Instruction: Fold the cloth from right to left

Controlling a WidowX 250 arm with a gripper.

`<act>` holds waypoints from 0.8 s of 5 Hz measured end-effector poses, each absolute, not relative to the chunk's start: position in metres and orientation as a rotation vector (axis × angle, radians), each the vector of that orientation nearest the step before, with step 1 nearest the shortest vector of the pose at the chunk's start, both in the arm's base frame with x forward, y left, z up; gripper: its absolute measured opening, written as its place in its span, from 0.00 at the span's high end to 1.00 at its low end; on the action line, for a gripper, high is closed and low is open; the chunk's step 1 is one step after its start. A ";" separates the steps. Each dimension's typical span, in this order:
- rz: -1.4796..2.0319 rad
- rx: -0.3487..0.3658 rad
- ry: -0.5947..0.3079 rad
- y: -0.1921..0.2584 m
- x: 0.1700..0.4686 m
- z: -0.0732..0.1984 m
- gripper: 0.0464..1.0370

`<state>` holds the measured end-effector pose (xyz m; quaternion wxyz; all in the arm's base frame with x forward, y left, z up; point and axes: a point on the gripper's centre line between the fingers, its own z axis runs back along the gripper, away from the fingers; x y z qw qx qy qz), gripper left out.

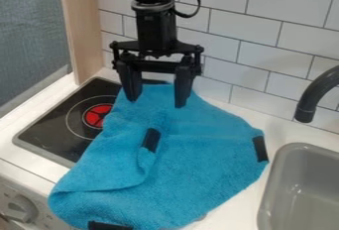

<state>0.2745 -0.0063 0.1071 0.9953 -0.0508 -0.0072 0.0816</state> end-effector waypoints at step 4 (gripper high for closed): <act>0.191 -0.248 -0.042 -0.043 0.274 0.111 0.04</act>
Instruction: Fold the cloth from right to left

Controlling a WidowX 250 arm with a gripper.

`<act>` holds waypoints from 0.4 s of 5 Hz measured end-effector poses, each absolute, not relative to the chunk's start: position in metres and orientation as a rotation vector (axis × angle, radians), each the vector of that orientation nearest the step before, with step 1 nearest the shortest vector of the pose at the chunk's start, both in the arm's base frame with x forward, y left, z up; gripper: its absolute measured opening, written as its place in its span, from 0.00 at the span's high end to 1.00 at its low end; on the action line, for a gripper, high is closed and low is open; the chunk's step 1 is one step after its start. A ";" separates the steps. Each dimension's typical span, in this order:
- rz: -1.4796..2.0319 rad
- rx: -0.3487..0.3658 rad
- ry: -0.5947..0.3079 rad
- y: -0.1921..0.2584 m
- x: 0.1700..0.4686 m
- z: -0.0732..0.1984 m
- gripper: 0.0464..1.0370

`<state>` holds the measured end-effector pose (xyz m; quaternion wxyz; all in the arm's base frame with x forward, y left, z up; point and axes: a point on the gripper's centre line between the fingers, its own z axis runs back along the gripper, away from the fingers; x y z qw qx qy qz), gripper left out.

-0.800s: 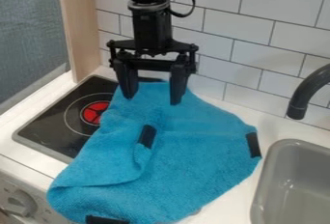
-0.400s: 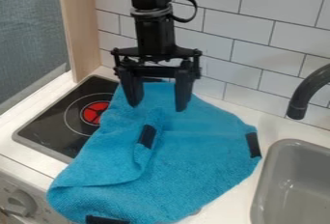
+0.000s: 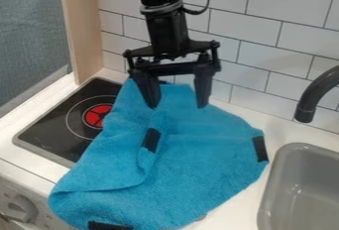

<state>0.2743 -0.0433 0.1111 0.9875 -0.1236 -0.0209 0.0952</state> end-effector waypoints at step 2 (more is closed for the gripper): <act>0.289 -0.111 -0.106 -0.087 0.289 0.101 0.04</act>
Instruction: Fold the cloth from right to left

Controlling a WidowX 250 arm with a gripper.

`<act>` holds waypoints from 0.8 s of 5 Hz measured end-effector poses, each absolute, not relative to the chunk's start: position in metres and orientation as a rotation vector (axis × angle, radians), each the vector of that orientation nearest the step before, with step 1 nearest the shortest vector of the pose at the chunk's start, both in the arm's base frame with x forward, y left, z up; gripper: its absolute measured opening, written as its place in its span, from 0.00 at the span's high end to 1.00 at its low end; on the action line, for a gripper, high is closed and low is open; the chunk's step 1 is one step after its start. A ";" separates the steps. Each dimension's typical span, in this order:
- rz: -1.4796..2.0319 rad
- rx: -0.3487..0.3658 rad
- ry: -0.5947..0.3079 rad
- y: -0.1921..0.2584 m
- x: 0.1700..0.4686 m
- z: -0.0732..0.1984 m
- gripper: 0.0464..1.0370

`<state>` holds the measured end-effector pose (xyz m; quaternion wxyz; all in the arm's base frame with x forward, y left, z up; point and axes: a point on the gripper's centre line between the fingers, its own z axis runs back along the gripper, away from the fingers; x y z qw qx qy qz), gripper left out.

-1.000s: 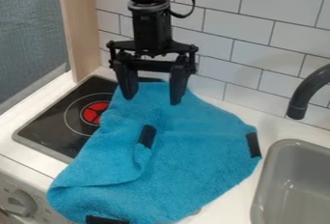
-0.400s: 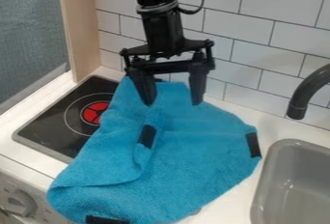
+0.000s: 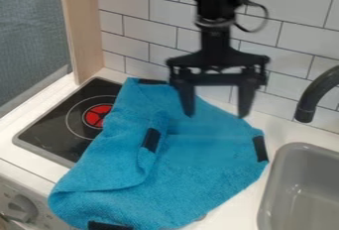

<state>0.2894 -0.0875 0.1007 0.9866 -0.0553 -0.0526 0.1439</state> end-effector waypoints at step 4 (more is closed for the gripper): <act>0.434 -0.111 -0.069 -0.121 0.337 0.041 0.04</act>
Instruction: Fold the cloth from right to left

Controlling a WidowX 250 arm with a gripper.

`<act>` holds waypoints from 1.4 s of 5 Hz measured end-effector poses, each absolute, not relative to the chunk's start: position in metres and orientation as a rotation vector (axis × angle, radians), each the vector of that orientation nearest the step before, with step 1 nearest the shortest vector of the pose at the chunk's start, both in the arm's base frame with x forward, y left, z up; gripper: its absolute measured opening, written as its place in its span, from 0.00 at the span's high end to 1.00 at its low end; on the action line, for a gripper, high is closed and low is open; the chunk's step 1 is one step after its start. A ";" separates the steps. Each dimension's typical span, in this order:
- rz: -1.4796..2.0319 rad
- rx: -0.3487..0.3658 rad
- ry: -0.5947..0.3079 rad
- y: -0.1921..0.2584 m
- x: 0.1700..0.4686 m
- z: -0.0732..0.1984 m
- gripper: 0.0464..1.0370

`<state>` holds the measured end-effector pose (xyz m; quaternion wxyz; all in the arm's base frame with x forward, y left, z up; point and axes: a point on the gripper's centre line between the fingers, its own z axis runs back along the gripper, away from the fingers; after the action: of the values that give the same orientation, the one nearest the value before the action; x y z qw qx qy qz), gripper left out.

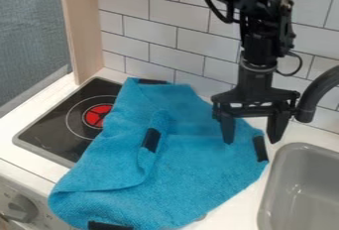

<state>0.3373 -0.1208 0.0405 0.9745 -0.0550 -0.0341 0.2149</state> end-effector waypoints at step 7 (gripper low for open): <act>0.558 -0.107 -0.095 -0.140 0.365 0.023 0.04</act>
<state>0.3652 -0.1401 0.0228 0.9587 -0.0529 -0.0469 0.2754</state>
